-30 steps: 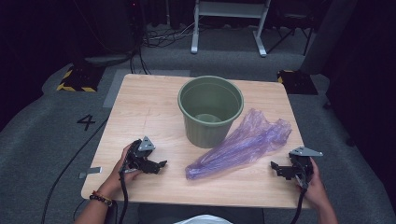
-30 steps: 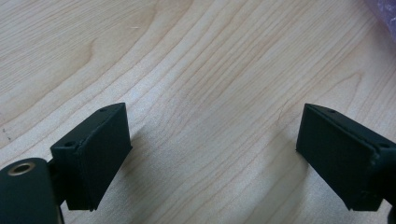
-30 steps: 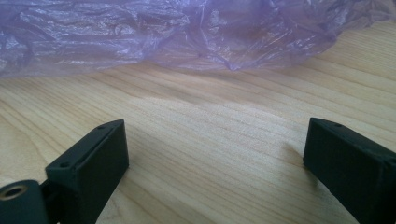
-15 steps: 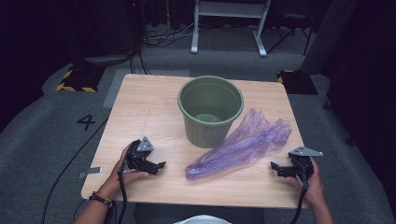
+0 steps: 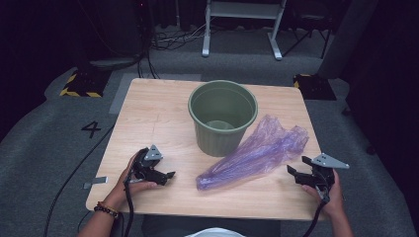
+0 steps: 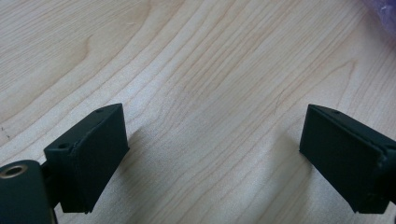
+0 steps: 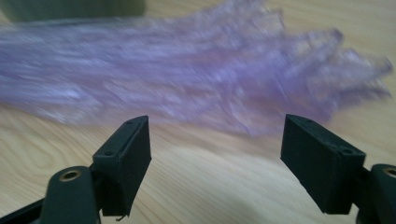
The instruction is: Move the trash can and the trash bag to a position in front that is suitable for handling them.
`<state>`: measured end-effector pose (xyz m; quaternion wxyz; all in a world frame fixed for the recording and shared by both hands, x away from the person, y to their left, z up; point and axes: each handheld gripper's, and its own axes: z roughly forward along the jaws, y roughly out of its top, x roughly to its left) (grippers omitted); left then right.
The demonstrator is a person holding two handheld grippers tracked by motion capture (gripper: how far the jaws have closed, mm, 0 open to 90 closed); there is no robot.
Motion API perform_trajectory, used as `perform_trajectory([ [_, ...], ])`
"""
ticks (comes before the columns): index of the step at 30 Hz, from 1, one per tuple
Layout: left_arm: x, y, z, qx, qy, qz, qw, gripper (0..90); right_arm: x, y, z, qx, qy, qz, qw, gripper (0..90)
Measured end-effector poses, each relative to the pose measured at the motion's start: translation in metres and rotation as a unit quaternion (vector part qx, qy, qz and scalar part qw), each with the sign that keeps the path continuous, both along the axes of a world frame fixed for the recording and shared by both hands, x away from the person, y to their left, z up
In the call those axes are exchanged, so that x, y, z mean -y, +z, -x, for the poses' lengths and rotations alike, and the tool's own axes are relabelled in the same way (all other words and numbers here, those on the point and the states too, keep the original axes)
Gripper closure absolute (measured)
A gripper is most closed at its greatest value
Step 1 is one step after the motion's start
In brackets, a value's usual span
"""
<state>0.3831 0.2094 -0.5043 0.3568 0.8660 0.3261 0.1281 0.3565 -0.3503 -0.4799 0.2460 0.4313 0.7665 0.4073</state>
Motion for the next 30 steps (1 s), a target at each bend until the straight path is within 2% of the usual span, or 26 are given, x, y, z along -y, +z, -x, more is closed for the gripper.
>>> perform_trajectory([
  [3, 0.0, 0.0, 0.0, 0.0, 0.0, 0.0, 1.0, 7.5, -0.013, 0.007, -0.001, 0.014, 0.028, -0.003, 0.9995, 29.7],
  [6, 0.0, 0.0, 0.0, 0.0, 0.0, 0.0, 1.0, 7.5, -0.027, 0.01, -0.006, 0.018, 0.051, 0.005, 0.9985, 42.1],
  [7, 0.0, 0.0, 0.0, 0.0, 0.0, 0.0, 1.0, 7.5, -0.032, 0.011, -0.009, 0.015, 0.062, 0.003, 0.9979, 43.5],
  [8, 0.0, 0.0, 0.0, 0.0, 0.0, 0.0, 1.0, 7.5, -0.032, 0.011, -0.009, 0.015, 0.062, 0.003, 0.9979, 43.5],
  [9, 0.0, 0.0, 0.0, 0.0, 0.0, 0.0, 1.0, 7.5, -0.037, 0.011, -0.012, 0.014, 0.07, 0.005, 0.9975, 45.4],
  [10, 0.0, 0.0, 0.0, 0.0, 0.0, 0.0, 1.0, 7.5, -0.047, 0.011, -0.016, 0.018, 0.083, 0.02, 0.9962, 50.8],
  [16, 0.0, 0.0, 0.0, 0.0, 0.0, 0.0, 1.0, 7.5, -0.061, 0.004, -0.03, 0.01, 0.088, 0.029, 0.9957, 57.5],
  [20, 0.0, 0.0, 0.0, 0.0, 0.0, 0.0, 1.0, 7.5, -0.061, -0.003, -0.034, 0.0, 0.086, 0.014, 0.9962, 61.3],
  [21, 0.0, 0.0, 0.0, 0.0, 0.0, 0.0, 1.0, 7.5, -0.061, -0.006, -0.034, 0.005, 0.089, 0.014, 0.9959, 63.3],
  [25, 0.0, 0.0, 0.0, 0.0, -0.001, 0.0, 1.0, 7.5, -0.062, -0.009, -0.035, -0.002, 0.096, 0.007, 0.9954, 66.0],
  [26, 0.0, 0.0, 0.0, 0.0, -0.001, 0.0, 1.0, 7.5, -0.064, -0.013, -0.036, -0.014, 0.102, 0.004, 0.9947, 68.6],
  [28, 0.0, 0.0, 0.0, 0.0, -0.002, 0.0, 1.0, 7.5, -0.066, -0.015, -0.037, -0.017, 0.105, 0.017, 0.9942, 69.5],
  [30, 0.0, 0.0, 0.0, 0.0, -0.002, 0.0, 1.0, 7.5, -0.067, -0.017, -0.037, -0.023, 0.106, 0.018, 0.9939, 70.0],
])
